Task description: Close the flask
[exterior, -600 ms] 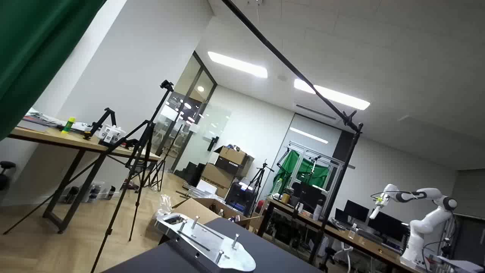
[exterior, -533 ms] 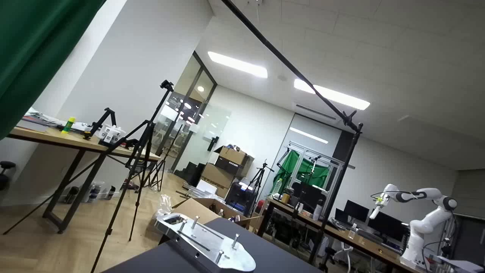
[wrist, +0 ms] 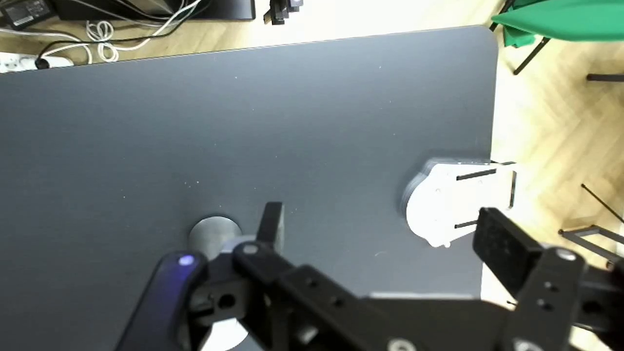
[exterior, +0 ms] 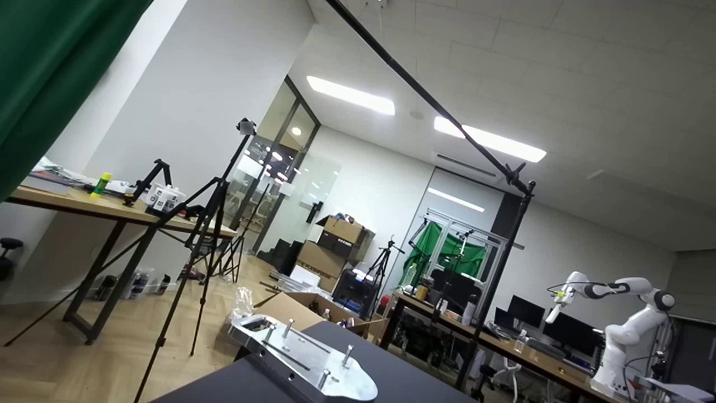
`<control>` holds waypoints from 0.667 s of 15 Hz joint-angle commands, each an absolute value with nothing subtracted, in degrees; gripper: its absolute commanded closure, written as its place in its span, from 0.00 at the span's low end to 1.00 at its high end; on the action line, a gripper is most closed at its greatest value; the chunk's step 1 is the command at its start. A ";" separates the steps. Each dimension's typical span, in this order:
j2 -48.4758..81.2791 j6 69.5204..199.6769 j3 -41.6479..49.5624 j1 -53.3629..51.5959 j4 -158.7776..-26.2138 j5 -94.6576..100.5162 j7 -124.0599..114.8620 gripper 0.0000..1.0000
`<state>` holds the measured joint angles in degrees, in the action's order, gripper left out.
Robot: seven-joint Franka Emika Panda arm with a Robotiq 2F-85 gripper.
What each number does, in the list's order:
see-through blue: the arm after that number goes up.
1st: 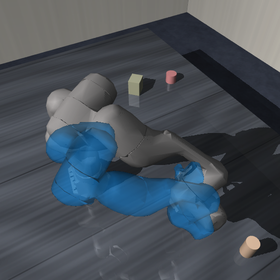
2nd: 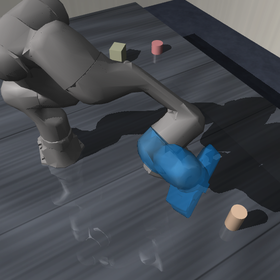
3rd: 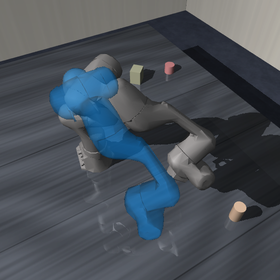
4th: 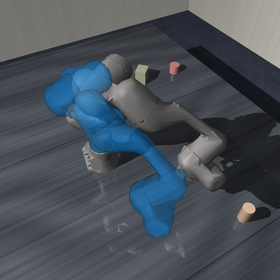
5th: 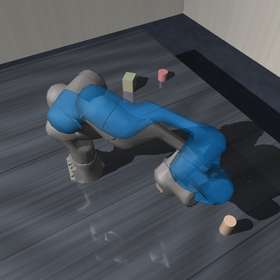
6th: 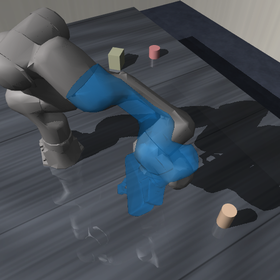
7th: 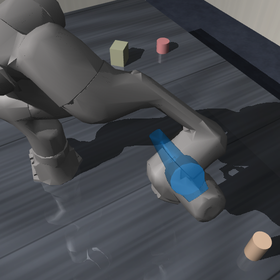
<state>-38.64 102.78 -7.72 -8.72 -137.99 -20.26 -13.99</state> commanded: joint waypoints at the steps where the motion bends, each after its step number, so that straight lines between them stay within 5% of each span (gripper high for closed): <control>1: -37.77 103.42 -8.41 -7.32 -137.48 -19.28 -12.97 0.00; 4: -33.68 108.39 -8.55 -4.82 -136.30 -15.40 -12.31 0.00; 5: -31.36 110.36 -8.27 -3.98 -135.37 -14.05 -11.98 0.25; 7: -26.86 114.14 -8.12 -2.50 -133.27 -10.81 -11.74 0.32; 10: -19.23 118.38 -8.10 -0.73 -129.20 -5.45 -12.23 0.55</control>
<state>-27.37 116.79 -8.12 -2.16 -135.43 -9.82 -11.54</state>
